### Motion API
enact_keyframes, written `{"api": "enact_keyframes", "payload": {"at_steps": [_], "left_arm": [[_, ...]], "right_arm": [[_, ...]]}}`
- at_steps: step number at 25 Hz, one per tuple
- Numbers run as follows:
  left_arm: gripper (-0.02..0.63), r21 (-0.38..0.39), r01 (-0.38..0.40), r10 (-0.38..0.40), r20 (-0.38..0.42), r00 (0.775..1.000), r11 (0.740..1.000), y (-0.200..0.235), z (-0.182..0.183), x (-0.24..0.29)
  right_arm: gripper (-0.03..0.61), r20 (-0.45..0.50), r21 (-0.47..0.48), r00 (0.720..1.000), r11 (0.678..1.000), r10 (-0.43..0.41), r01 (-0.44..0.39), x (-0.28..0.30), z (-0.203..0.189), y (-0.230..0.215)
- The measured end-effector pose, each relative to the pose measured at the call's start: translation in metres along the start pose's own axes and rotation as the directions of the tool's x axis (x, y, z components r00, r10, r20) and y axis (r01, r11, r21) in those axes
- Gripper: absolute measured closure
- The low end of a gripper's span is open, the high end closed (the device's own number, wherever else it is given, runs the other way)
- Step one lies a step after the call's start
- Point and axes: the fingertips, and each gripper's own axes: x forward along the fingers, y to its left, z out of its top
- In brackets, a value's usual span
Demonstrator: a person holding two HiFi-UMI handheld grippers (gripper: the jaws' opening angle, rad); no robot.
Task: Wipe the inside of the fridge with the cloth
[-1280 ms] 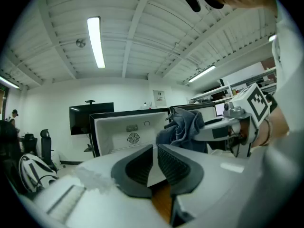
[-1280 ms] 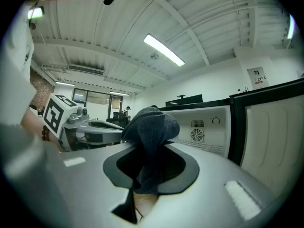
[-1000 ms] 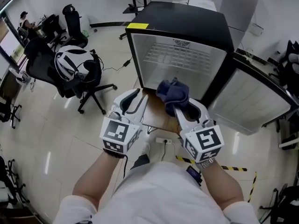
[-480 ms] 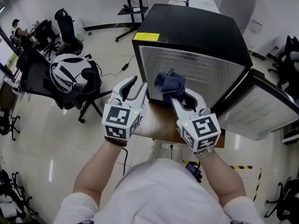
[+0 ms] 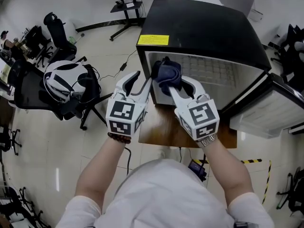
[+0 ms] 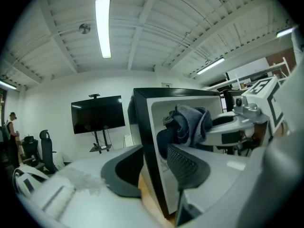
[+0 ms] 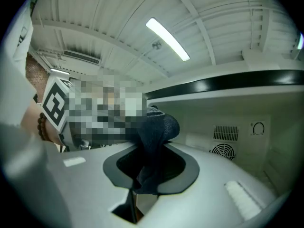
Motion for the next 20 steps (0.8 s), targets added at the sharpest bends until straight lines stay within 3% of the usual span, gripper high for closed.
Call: {"api": "enact_keyframes", "payload": {"at_steps": [12, 20], "left_arm": [[0.461, 0.032, 0.104, -0.104, -0.016, 0.994, 0.994, 0.009, -0.008, 0.023], [0.462, 0.055, 0.140, -0.139, -0.021, 0.990, 0.989, 0.006, -0.013, 0.026]], "right_arm": [[0.505, -0.003, -0.063, 1.000, 0.998, 0.019, -0.019, 0.059, -0.005, -0.001], [0.505, 0.018, -0.079, 1.000, 0.997, -0.010, 0.011, 0.073, -0.002, -0.012]]}}
